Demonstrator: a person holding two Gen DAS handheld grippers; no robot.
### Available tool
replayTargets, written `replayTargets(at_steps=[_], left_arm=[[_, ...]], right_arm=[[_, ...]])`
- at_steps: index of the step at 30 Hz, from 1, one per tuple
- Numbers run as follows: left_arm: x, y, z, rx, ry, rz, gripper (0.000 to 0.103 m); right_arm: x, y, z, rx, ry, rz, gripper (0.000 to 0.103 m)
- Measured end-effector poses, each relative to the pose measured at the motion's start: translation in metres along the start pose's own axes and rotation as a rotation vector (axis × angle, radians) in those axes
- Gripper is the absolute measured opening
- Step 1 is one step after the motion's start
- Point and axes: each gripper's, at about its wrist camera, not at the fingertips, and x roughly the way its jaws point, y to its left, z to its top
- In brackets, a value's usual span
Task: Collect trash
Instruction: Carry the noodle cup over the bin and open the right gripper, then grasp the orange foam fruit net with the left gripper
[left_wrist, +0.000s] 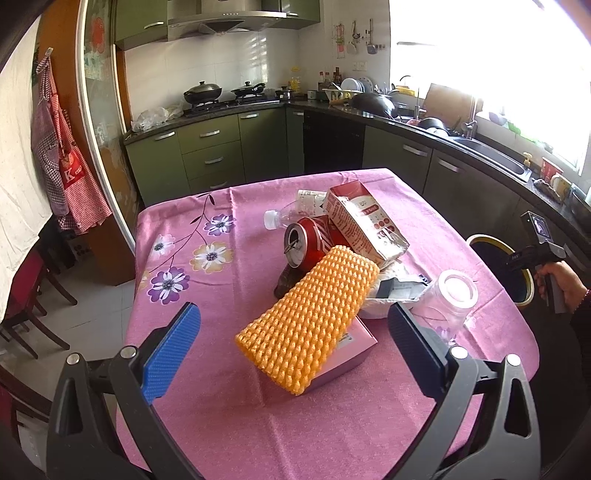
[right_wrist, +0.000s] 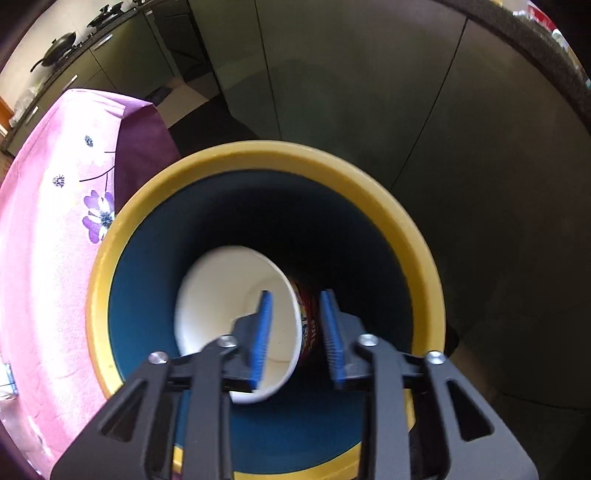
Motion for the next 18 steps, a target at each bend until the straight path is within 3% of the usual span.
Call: replayTargets(at_steps=[7, 13, 18], left_arm=[[0.027, -0.009, 0.011, 0.083, 0.020, -0.053, 0.096], [0.066, -0.011, 0.019, 0.132, 0.109, -0.162, 0.096], [0.094, -0.013, 0.015, 0.173, 0.178, -0.144, 0.096]], right_arm=[[-0.046, 0.003, -0.031, -0.061, -0.069, 0.055, 0.036], [-0.075, 0.012, -0.056, -0.101, -0.084, 0.089, 0.038], [-0.098, 0.026, -0.071, -0.134, -0.087, 0.104, 0.038]])
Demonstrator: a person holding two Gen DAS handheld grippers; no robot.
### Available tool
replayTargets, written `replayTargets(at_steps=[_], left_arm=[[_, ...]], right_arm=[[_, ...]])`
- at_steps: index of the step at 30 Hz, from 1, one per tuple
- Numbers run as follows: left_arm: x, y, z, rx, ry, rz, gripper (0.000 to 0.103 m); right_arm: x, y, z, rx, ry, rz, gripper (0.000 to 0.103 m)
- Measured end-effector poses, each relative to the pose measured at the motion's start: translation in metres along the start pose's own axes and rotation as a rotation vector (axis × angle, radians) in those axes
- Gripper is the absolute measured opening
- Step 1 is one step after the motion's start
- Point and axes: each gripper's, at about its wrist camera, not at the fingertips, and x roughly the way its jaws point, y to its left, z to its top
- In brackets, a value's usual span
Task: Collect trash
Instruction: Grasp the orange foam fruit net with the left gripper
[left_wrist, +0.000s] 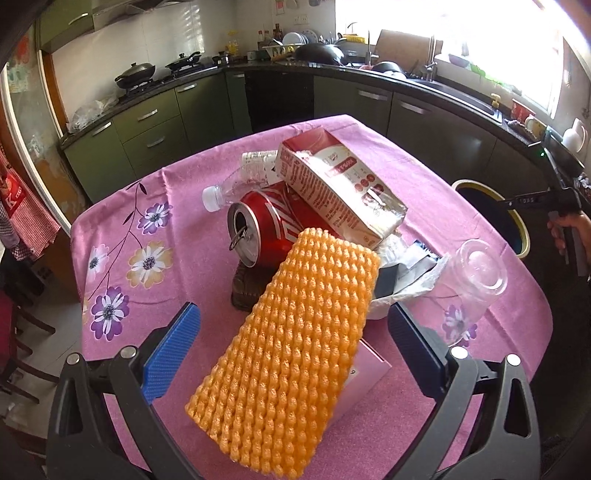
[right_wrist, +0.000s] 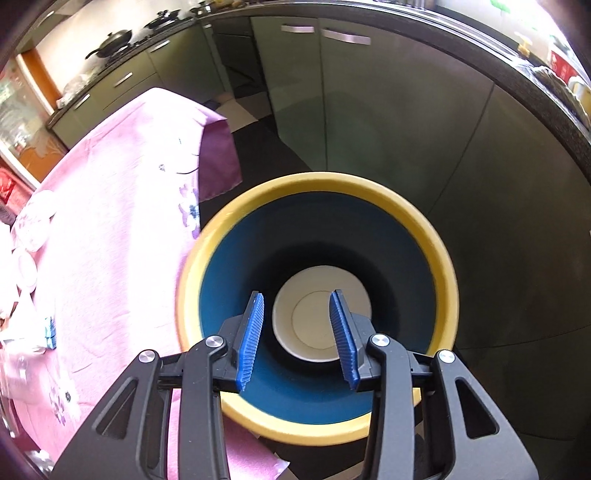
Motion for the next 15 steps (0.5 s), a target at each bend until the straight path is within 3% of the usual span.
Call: replayTargets(at_steps=[3, 5, 7, 14, 15], left_arm=[[0.004, 0.005, -0.003, -0.019, 0.013, -0.034, 0.096], [0.004, 0.007, -0.004, -0.032, 0.007, -0.049, 0.089], [0.005, 0.009, -0.004, -0.043, 0.017, -0.056, 0.075], [0.001, 0.014, -0.004, -0.071, 0.016, -0.080, 0.059], [-0.002, 0.015, -0.004, -0.075, 0.008, -0.087, 0.051]], right_arm=[[-0.006, 0.015, 0.010, -0.017, -0.002, 0.006, 0.038], [-0.009, 0.020, 0.011, -0.025, -0.003, 0.012, 0.039], [-0.008, 0.029, 0.017, -0.033, -0.001, 0.018, 0.040], [-0.013, 0.042, 0.013, -0.047, -0.003, 0.030, 0.040], [-0.014, 0.042, 0.013, -0.048, -0.004, 0.028, 0.040]])
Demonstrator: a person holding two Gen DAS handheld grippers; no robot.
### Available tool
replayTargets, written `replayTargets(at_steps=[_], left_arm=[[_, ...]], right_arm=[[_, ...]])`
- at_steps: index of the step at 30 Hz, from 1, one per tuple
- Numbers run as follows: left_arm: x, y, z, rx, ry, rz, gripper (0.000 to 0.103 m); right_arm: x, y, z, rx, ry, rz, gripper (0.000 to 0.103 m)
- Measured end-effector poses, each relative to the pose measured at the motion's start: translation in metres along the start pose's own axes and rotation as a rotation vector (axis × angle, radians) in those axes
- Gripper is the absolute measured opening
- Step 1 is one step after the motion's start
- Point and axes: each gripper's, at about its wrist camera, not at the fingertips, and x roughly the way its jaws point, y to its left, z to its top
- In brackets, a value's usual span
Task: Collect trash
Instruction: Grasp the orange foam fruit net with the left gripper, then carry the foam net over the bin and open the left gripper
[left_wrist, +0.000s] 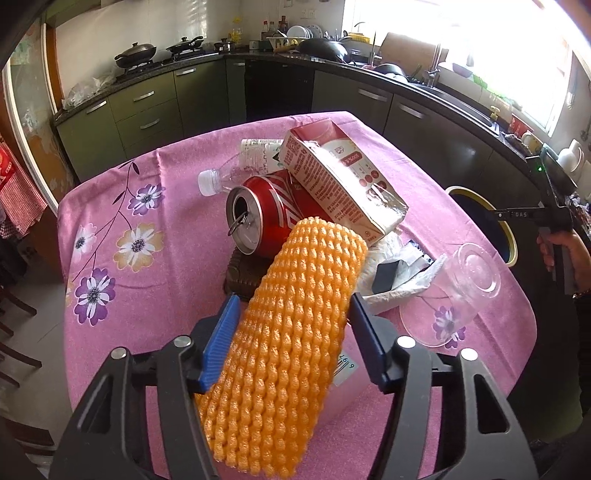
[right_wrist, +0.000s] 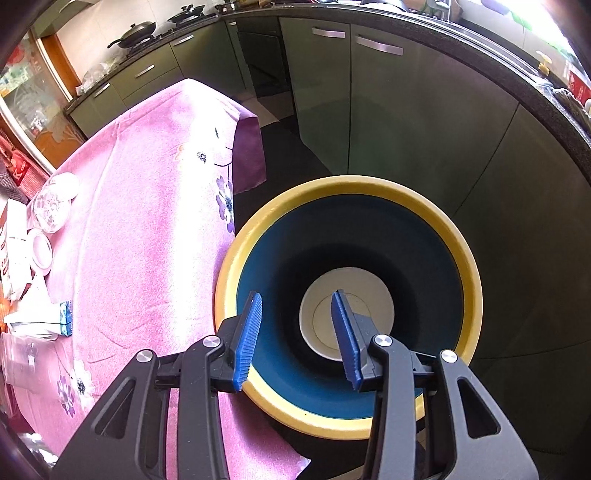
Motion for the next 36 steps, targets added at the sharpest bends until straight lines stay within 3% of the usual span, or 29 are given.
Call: replayTargets(at_steps=[4, 7, 15, 19, 22, 28, 36], left_arm=[[-0.008, 0.003, 0.003, -0.013, -0.026, -0.015, 0.026], [-0.017, 0.003, 0.006, -0.017, -0.048, -0.022, 0.017], [-0.064, -0.027, 0.016, 0.024, -0.163, -0.063, 0.016], [-0.085, -0.074, 0.023, 0.093, -0.201, -0.166, 0.016], [-0.084, -0.121, 0.031, 0.140, -0.187, -0.288, 0.016], [-0.034, -0.219, 0.061, 0.224, -0.104, -0.451, 0.016], [0.107, -0.325, 0.103, 0.228, 0.030, -0.347, 0.017]], right_arm=[[0.000, 0.002, -0.001, -0.002, -0.007, 0.001, 0.040], [-0.003, 0.004, 0.001, 0.001, -0.016, 0.008, 0.040], [-0.009, 0.007, 0.005, -0.004, -0.073, 0.034, 0.040], [-0.030, 0.001, -0.004, -0.004, -0.123, 0.021, 0.040], [-0.047, -0.010, -0.012, 0.000, -0.167, -0.017, 0.040], [-0.080, -0.048, -0.035, 0.033, -0.236, -0.075, 0.040], [-0.093, -0.103, -0.069, 0.099, -0.239, -0.088, 0.040]])
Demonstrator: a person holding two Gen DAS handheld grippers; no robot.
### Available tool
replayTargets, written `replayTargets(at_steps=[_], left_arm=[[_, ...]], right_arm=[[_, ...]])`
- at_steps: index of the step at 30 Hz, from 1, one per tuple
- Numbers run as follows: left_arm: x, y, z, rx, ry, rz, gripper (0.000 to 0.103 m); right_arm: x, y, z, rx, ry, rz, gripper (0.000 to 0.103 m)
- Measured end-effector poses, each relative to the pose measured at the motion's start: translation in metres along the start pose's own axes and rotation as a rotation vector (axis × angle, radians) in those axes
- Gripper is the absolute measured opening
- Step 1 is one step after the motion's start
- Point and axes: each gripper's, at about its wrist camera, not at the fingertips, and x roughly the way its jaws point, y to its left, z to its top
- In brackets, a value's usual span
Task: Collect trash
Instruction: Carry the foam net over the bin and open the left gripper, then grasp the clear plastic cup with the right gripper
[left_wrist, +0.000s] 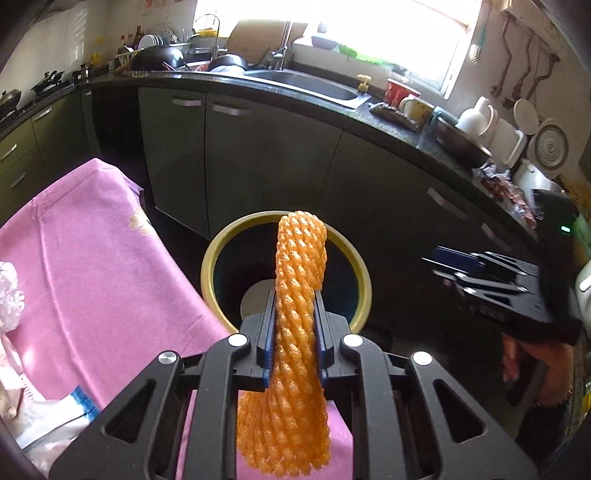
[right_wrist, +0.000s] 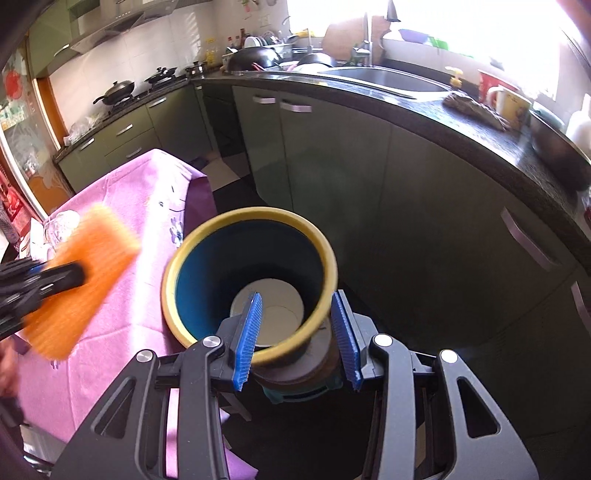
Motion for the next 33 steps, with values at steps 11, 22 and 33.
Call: replayTargets(at_steps=[11, 22, 33], left_arm=[[0.082, -0.013, 0.031, -0.068, 0.051, 0.076, 0.073], [-0.059, -0.006, -0.013, -0.031, -0.165, 0.055, 0.089], [-0.206, 0.063, -0.101, -0.142, -0.331, 0.225, 0.093]], right_arm=[[0.013, -0.031, -0.016, 0.037, 0.044, -0.007, 0.048], [0.014, 0.011, -0.019, -0.020, 0.047, 0.057, 0.052], [0.006, 0.136, -0.029, -0.234, 0.027, 0.308, 0.078]])
